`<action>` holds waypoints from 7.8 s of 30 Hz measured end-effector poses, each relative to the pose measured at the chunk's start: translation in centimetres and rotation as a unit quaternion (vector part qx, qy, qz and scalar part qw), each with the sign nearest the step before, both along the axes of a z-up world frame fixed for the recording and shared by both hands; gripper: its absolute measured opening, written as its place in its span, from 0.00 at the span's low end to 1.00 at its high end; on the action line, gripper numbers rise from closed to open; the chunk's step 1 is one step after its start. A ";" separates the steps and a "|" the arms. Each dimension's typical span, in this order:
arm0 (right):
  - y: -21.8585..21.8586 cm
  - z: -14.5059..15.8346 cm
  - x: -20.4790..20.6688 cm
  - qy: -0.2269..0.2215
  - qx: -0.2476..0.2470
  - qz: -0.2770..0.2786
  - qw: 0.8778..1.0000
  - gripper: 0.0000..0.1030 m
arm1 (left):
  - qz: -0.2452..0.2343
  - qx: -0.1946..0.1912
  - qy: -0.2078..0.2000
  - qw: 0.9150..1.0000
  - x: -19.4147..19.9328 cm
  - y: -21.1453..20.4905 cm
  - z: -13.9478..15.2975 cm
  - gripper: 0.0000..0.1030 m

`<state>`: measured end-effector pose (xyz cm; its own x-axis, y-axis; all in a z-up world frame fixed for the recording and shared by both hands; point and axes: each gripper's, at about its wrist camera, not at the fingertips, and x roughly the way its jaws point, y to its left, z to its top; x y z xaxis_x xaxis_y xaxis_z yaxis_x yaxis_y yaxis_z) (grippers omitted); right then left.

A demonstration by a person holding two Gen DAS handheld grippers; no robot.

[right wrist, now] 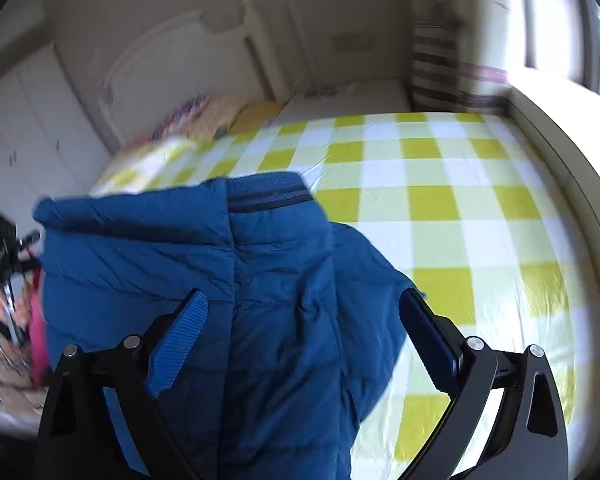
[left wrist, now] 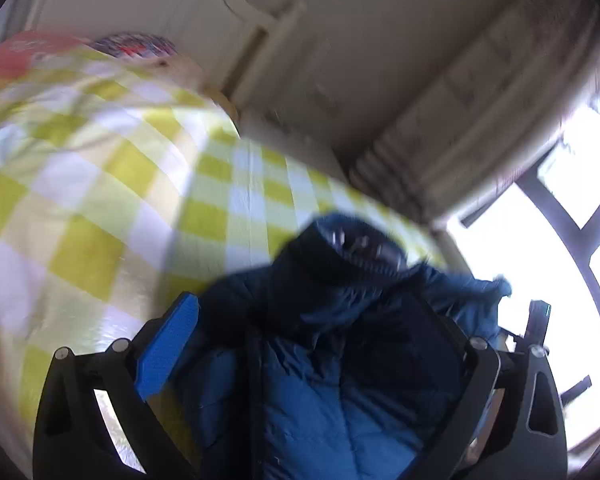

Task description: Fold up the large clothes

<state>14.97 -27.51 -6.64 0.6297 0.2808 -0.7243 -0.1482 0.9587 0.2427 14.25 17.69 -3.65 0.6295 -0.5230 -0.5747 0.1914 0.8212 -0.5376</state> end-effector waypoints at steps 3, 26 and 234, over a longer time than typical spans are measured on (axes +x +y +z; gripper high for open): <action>1.6 -1.0 2.1 0.020 -0.015 0.054 0.998 0.92 | -0.049 0.000 0.033 0.998 2.1 -0.9 -2.1 0.97; -0.8 8.3 -4.2 -0.156 0.000 -0.001 0.988 0.15 | -0.071 -0.054 -0.055 0.994 1.3 -2.2 2.6 0.18; 11.8 -4.6 -4.4 -0.035 -0.066 0.009 0.997 0.96 | 0.005 0.307 -0.074 0.949 -1.6 -13.4 -7.8 0.98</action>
<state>10.54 -15.71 -11.21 0.6763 0.1968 -0.7098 -0.1777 0.9788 0.1020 12.67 4.29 -11.42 0.7296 -0.1123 -0.6746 0.2181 0.9731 0.0740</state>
